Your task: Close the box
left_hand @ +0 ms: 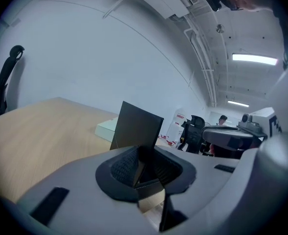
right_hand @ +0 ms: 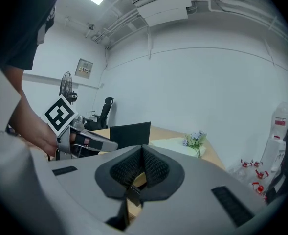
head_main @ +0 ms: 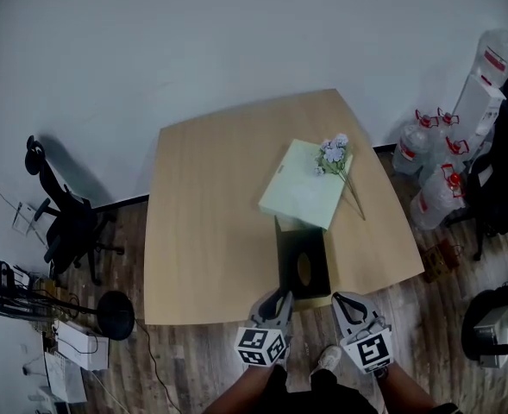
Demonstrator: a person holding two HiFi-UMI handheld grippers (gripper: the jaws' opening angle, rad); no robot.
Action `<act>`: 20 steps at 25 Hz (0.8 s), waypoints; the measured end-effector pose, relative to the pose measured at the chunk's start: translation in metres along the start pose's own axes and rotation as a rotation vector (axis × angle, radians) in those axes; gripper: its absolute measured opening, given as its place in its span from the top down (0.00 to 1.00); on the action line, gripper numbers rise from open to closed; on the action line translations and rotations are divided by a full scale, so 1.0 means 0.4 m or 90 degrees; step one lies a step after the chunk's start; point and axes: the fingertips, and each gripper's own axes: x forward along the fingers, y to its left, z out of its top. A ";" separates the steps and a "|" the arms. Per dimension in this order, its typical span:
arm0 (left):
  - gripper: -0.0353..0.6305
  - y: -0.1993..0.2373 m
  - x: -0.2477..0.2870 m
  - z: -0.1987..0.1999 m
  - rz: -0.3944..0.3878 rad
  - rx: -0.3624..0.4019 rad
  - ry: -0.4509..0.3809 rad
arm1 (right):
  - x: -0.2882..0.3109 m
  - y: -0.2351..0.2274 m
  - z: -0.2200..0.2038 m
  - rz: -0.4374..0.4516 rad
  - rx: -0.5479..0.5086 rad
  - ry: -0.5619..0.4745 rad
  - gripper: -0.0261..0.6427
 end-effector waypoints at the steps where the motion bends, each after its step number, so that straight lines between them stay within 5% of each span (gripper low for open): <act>1: 0.80 -0.006 0.003 0.000 -0.002 0.007 0.002 | -0.003 0.000 -0.003 -0.001 0.003 0.001 0.94; 20: 0.70 -0.082 0.058 -0.040 -0.037 0.110 0.040 | -0.038 -0.042 -0.021 -0.036 0.018 0.006 0.94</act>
